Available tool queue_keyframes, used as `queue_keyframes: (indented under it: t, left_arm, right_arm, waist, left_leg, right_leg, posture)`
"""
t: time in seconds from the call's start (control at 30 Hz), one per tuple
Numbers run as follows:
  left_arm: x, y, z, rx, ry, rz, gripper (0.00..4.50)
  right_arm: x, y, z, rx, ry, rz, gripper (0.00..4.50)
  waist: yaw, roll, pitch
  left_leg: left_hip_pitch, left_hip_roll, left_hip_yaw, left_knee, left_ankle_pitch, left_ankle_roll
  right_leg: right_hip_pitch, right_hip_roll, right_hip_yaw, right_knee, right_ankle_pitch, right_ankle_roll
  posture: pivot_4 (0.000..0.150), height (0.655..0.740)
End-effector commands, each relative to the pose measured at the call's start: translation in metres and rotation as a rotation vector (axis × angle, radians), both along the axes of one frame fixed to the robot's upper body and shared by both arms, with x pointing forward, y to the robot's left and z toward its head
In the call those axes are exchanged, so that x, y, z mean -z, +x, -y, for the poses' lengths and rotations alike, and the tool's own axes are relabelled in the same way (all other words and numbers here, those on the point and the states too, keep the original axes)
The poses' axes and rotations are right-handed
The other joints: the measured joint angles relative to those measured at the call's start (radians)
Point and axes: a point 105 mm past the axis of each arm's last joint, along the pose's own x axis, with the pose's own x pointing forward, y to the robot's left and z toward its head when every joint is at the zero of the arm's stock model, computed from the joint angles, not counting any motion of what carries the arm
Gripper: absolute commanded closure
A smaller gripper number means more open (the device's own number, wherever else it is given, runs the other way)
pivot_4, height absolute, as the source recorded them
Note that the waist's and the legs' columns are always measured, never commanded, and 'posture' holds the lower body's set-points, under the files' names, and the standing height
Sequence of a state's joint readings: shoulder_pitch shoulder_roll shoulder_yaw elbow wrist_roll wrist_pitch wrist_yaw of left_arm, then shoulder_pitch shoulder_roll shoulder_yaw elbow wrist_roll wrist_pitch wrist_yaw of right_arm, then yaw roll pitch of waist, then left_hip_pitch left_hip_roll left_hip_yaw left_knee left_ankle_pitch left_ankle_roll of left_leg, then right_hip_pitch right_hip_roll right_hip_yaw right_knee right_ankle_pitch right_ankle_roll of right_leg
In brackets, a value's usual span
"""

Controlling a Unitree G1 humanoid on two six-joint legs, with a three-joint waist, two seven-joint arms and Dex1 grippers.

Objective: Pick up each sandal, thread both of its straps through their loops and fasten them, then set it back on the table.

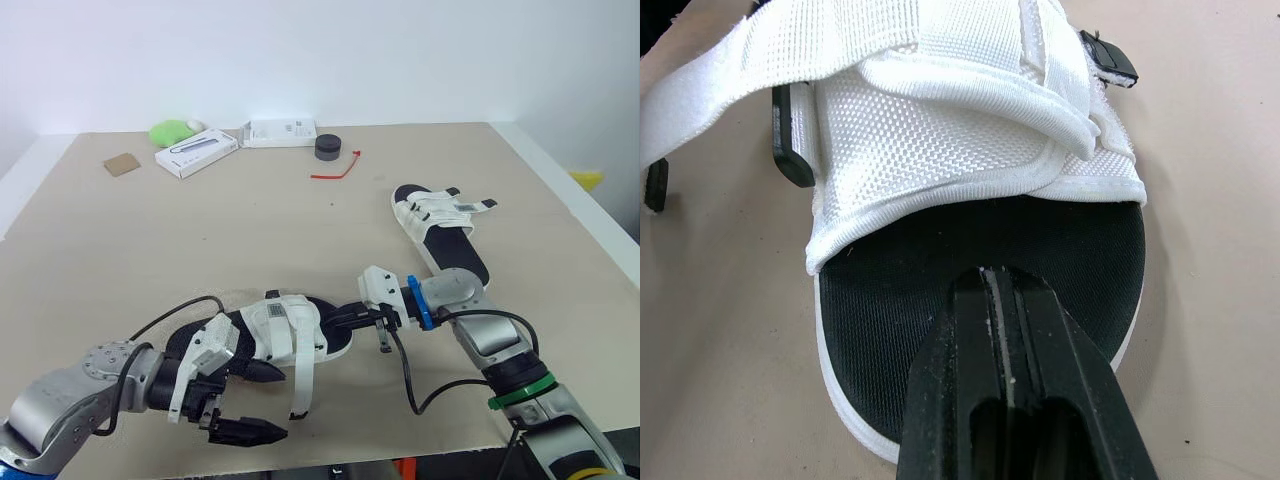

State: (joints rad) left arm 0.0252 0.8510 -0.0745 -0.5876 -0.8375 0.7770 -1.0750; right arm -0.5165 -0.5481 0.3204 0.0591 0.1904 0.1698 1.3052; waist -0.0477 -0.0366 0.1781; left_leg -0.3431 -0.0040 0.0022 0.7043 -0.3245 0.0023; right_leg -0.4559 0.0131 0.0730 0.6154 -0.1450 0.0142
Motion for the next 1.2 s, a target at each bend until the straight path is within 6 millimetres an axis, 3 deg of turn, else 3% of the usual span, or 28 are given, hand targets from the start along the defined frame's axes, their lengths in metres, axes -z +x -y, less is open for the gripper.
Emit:
queue_keyframes:
  t: [0.03, 0.6, 0.63, 0.67, 0.9, 1.2]
  left_arm:
    - [-0.002, -0.001, 0.003, 0.008, -0.013, -0.030, 0.18]
    - [0.003, 0.006, 0.015, 0.114, -0.008, -0.022, 0.18]
    - [0.004, 0.007, 0.015, 0.113, -0.006, -0.020, 0.70]
    - [0.005, 0.009, 0.015, 0.111, -0.007, -0.019, 0.93]
    - [0.008, 0.016, 0.018, 0.084, -0.010, -0.030, 4.42]
    - [0.006, 0.025, 0.020, 0.055, -0.020, -0.037, 4.48]
  right_arm:
    - [-0.003, -0.003, -0.001, -0.016, -0.003, 0.015, 4.50]
    - [-0.004, -0.002, -0.001, -0.010, -0.004, 0.018, 4.50]
    - [-0.004, -0.002, -0.001, -0.010, -0.004, 0.018, 4.50]
    - [-0.004, -0.002, -0.001, -0.010, -0.004, 0.019, 4.50]
    - [-0.004, -0.003, -0.001, -0.007, -0.002, 0.021, 4.50]
    - [-0.004, -0.004, 0.000, -0.005, -0.004, 0.019, 4.50]
  waist:
    - [0.000, 0.000, 0.000]
    - [0.000, 0.000, 0.000]
    - [0.000, 0.000, 0.000]
    - [0.000, 0.000, 0.000]
    - [0.000, 0.000, 0.000]
    - [0.000, 0.000, 0.000]
  left_leg:
    - [0.000, 0.000, 0.000, 0.000, 0.000, 0.000]
    - [0.001, 0.000, 0.000, 0.000, 0.000, 0.000]
    - [0.001, 0.000, 0.000, 0.000, 0.000, 0.000]
    - [0.001, 0.000, 0.000, 0.000, 0.000, 0.000]
    - [0.001, 0.000, 0.000, 0.000, 0.000, 0.000]
    - [0.001, 0.000, 0.000, 0.000, 0.000, 0.000]
  right_leg:
    - [0.000, 0.000, 0.000, 0.000, 0.000, 0.000]
    - [0.002, 0.000, 0.000, 0.000, 0.000, 0.000]
    - [0.002, 0.000, 0.000, 0.000, 0.000, 0.000]
    - [0.002, 0.000, 0.000, 0.000, 0.000, 0.000]
    - [0.001, 0.000, 0.000, 0.000, 0.000, 0.000]
    - [0.002, 0.000, 0.000, 0.000, 0.000, 0.000]
  posture:
    - [0.150, 0.7400]
    - [0.150, 0.7400]
    - [0.150, 0.7400]
    - [0.150, 0.7400]
    - [0.150, 0.7400]
    - [0.150, 0.7400]
